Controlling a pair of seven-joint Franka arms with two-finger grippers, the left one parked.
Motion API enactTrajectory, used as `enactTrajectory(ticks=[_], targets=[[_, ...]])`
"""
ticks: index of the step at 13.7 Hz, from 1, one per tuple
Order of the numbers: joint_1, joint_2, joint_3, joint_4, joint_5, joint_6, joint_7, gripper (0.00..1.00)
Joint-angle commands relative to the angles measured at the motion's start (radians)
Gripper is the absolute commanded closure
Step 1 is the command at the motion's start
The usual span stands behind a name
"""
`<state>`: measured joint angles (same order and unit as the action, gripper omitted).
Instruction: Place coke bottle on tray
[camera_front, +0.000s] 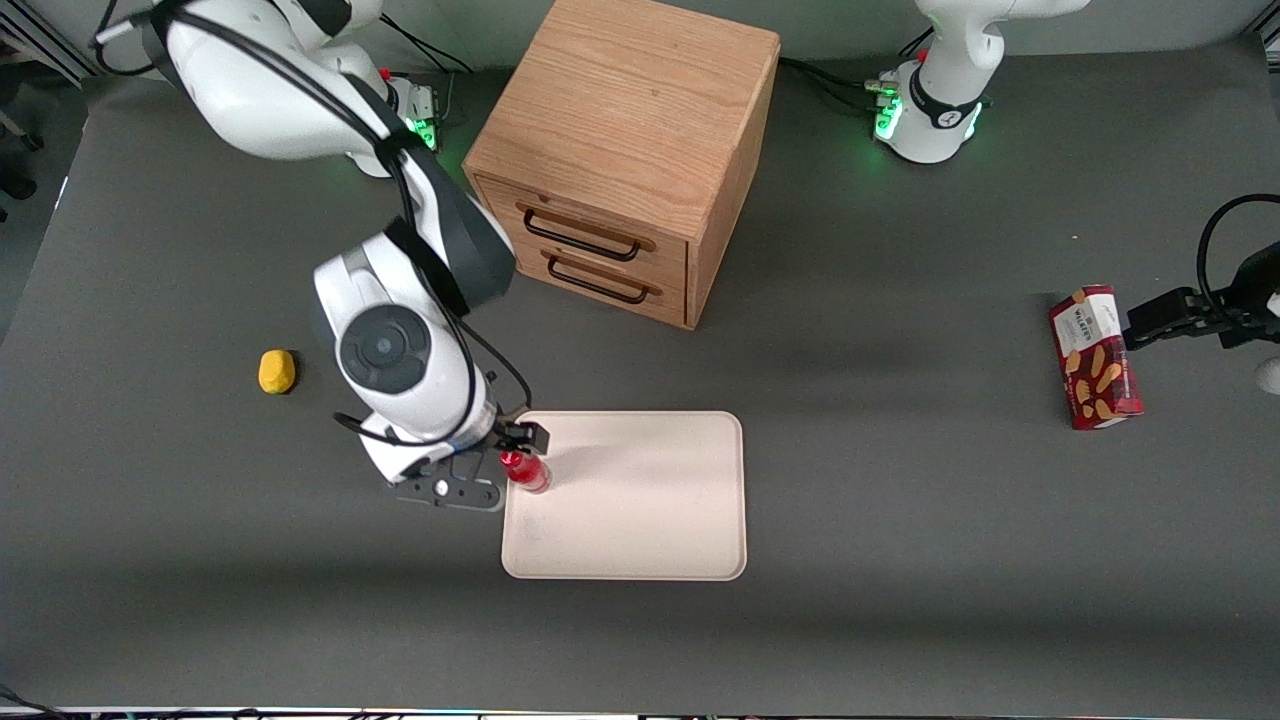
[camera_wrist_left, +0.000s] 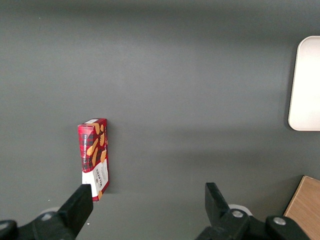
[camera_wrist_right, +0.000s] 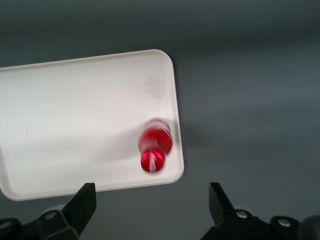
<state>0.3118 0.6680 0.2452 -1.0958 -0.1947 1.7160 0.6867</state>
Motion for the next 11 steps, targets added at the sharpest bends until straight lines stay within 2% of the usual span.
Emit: enactTrajectory(ticks=[1, 3, 5, 7, 9, 11], targets=[[0.001, -0.175, -0.003, -0.125, 0.009, -0.08, 0.01, 0.0], [-0.029, -0.282, 0.0, -0.186, 0.049, -0.133, -0.007, 0.0], [-0.081, -0.396, 0.003, -0.257, 0.095, -0.171, -0.103, 0.0], [-0.155, -0.497, 0.003, -0.32, 0.132, -0.197, -0.214, 0.0], [-0.245, -0.588, 0.003, -0.392, 0.199, -0.211, -0.35, 0.0], [-0.324, -0.655, 0.003, -0.459, 0.204, -0.211, -0.471, 0.0]])
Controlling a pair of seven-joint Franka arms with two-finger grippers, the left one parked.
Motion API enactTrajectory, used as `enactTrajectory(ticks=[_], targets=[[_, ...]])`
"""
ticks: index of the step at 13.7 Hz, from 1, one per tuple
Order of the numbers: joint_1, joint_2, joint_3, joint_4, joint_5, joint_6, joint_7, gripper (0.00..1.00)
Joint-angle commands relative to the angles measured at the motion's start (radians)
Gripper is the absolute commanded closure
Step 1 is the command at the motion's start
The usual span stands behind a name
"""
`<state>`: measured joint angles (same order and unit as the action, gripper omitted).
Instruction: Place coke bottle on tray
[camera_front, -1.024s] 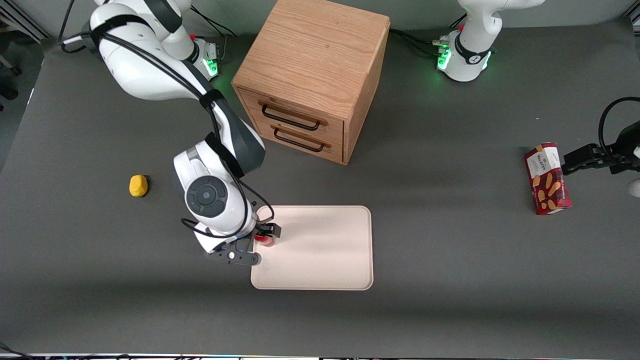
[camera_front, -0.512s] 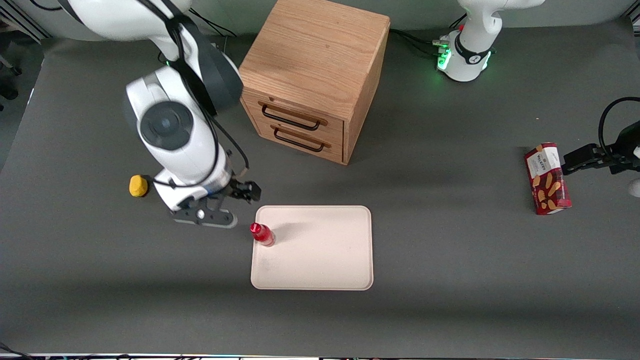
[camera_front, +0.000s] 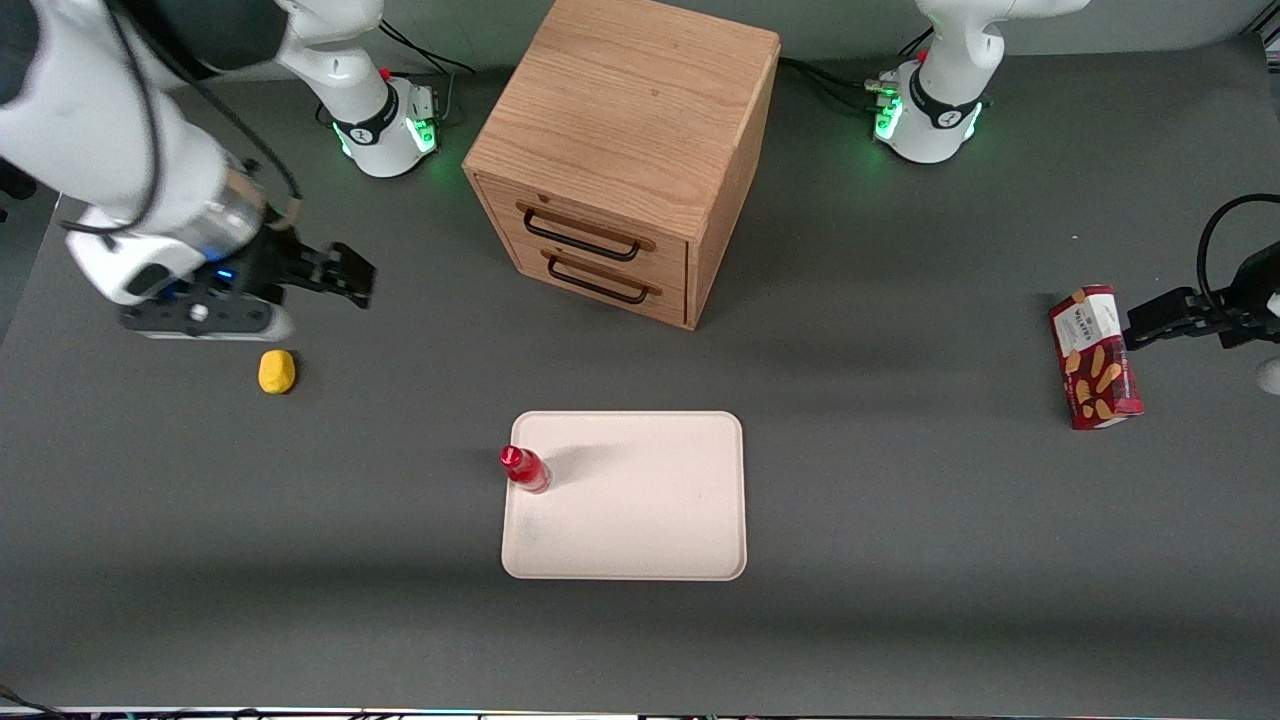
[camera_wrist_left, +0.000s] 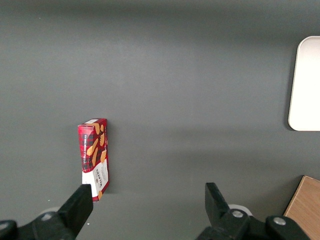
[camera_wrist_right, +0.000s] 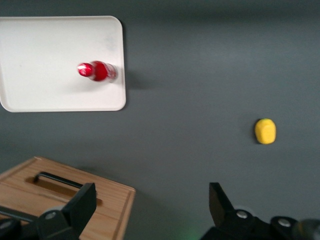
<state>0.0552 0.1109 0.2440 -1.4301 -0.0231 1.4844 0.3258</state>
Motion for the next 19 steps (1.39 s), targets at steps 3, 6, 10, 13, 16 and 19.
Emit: enactTrajectory(ticks=[3, 6, 10, 13, 16, 19], targets=[[-0.176, -0.132, -0.005, -0.158, 0.028, 0.023, -0.295, 0.0], [-0.169, -0.137, -0.127, -0.167, 0.034, 0.054, -0.416, 0.0], [-0.08, -0.155, -0.284, -0.202, 0.031, 0.092, -0.455, 0.0], [-0.074, -0.158, -0.287, -0.197, 0.026, 0.094, -0.449, 0.0], [-0.072, -0.157, -0.287, -0.196, 0.025, 0.099, -0.442, 0.0], [-0.072, -0.152, -0.288, -0.187, 0.016, 0.093, -0.433, 0.0]])
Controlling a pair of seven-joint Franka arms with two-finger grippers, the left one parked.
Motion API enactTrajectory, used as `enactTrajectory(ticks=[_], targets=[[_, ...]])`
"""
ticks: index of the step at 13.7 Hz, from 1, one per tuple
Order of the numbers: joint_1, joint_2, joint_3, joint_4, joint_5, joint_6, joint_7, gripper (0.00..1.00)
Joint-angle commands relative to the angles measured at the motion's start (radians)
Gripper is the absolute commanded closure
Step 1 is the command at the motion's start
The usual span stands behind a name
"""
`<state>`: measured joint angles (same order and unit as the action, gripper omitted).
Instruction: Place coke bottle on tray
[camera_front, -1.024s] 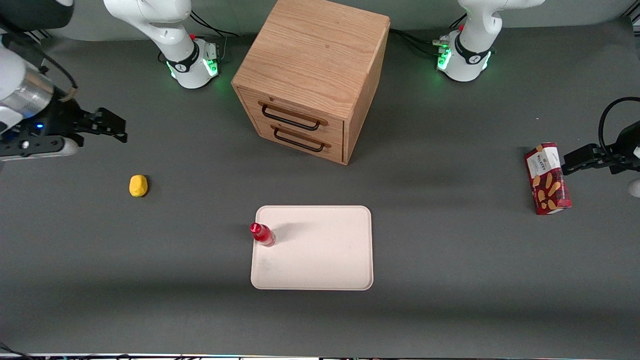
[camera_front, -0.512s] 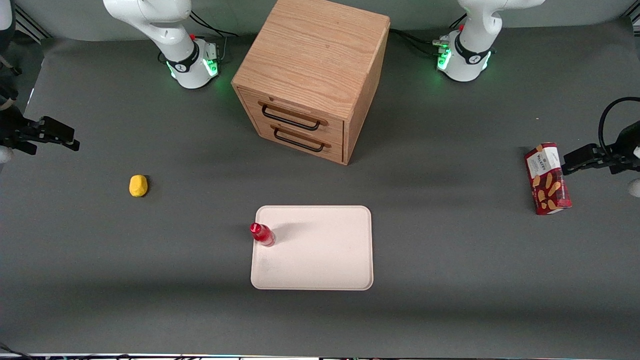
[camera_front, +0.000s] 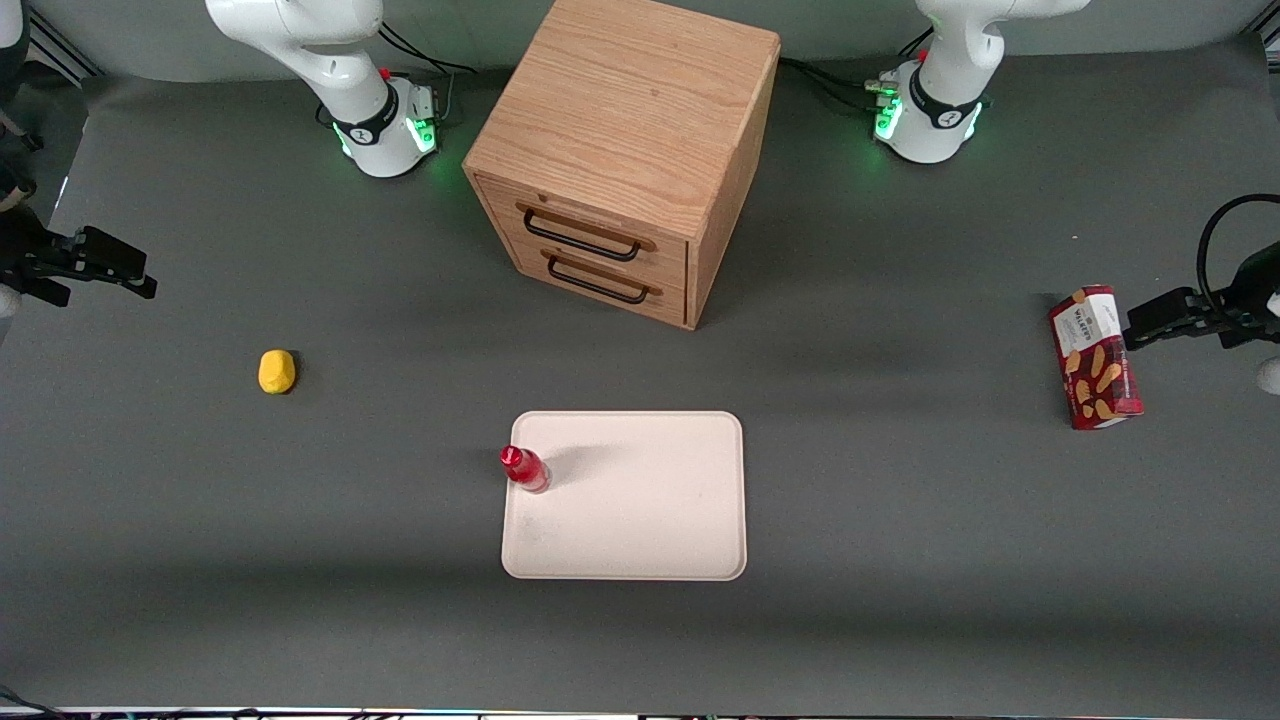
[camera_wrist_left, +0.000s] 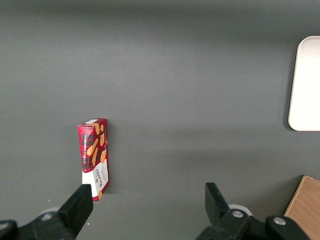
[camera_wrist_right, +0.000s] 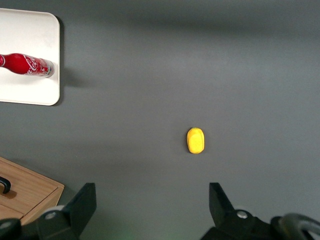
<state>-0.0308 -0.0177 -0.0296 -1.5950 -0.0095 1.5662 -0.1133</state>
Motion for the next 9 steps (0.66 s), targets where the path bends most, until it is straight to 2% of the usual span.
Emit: enactTrajectory(ticks=[1, 9], targets=[[0.014, -0.022, -0.013, -0.016, -0.015, 0.006, 0.012, 0.0], [0.008, -0.018, -0.009, 0.003, -0.018, -0.028, 0.015, 0.0]])
